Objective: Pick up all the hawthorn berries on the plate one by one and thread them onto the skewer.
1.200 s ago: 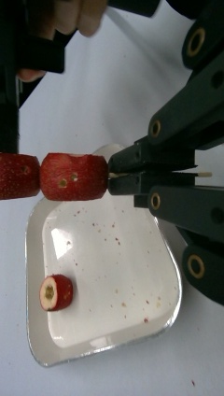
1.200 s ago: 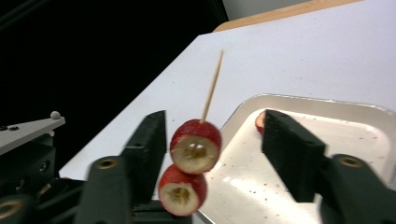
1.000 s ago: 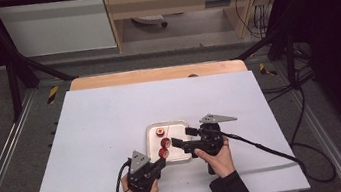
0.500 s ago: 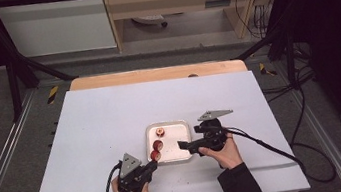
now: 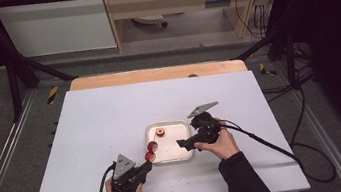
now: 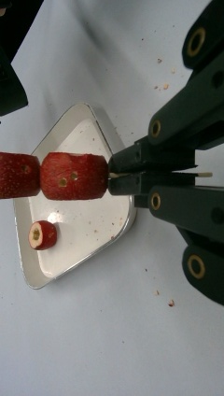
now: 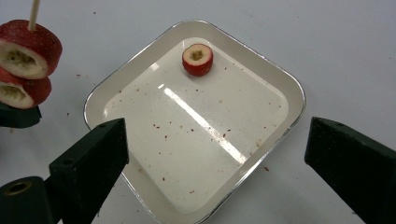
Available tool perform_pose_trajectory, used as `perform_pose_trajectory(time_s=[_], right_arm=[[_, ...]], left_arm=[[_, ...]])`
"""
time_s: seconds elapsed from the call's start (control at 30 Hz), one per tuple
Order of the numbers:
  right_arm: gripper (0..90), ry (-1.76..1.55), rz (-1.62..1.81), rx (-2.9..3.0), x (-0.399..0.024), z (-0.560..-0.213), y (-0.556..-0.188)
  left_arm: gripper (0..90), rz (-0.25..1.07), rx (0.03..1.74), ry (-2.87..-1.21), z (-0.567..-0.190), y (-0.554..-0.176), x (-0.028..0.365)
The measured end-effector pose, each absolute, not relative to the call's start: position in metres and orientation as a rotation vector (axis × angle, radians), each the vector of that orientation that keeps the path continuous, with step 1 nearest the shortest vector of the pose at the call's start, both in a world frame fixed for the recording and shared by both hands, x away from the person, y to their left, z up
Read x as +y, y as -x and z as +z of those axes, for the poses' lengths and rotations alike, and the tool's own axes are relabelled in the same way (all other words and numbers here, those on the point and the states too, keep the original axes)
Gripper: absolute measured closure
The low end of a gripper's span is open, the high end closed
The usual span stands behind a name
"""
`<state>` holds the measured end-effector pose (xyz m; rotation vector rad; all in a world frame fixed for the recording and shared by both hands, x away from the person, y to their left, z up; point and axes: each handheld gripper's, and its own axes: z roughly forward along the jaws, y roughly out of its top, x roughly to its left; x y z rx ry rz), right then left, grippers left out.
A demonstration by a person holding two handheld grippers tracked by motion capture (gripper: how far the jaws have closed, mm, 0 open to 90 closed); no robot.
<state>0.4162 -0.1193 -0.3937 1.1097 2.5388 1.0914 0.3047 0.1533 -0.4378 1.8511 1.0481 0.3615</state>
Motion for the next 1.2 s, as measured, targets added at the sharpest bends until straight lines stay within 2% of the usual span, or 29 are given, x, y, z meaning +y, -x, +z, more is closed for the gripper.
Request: perform_pose_trajectory(time_s=[1.0,1.2], right_arm=[[11.1,-0.971,0.798,2.748,-0.053,-0.395,-0.472],[16.0,-0.988,0.783,2.788,-0.043,-0.399,-0.482]], left_arm=[[88.3,0.365,1.059,-1.840,-0.439,-0.306,0.172],[88.3,0.369,1.055,-1.842,-0.439,-0.306,0.173]])
